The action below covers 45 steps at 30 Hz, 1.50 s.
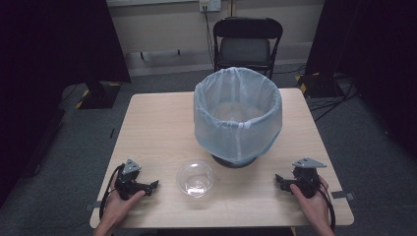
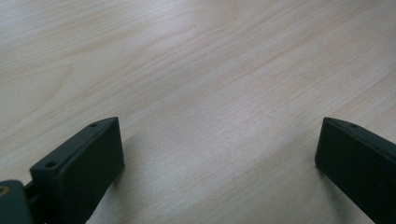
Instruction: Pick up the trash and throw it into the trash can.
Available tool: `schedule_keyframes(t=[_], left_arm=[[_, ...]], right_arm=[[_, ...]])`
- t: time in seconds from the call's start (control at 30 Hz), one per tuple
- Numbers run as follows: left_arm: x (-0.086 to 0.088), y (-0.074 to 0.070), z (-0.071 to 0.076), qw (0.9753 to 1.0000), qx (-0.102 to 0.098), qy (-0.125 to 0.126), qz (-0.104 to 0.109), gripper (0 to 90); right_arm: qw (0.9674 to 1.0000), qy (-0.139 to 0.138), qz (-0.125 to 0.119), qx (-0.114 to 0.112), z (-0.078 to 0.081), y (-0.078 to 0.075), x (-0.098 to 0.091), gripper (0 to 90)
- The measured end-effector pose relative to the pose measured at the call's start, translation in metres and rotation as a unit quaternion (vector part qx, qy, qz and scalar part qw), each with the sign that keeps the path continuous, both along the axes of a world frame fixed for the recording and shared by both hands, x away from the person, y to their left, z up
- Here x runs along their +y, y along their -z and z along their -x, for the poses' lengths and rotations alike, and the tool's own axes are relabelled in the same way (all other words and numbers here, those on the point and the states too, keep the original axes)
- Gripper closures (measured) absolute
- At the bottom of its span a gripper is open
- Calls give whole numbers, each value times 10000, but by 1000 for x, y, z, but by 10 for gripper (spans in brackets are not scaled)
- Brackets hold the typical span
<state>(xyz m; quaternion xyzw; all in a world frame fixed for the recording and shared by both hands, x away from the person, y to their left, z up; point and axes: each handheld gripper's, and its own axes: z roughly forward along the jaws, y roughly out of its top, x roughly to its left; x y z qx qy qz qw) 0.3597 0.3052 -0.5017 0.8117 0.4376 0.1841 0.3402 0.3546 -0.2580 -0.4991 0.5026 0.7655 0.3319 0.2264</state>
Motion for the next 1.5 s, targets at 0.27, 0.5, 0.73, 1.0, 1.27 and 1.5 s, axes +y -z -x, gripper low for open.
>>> schedule_keyframes(t=[0.27,0.5,0.73,1.0,1.27,1.5], left_arm=[[1,-1,0,10000,18,55,20,14],[5,-10,0,9988,348,107,328,168],[-6,-31,6,9954,234,373,852,191],[-31,-53,-1,9871,308,966,1242,165],[-81,-65,-19,9777,533,1614,1231,159],[-102,-60,-29,9726,878,1811,1168,163]], right_arm=[[10000,11,-10,5,0,0,0,128],[10000,15,-10,5,0,0,0,128],[10000,51,-4,2,0,0,1,128],[10000,77,-4,11,0,0,1,127],[10000,79,-1,10,0,0,1,126],[10000,80,-1,10,0,0,1,126]])
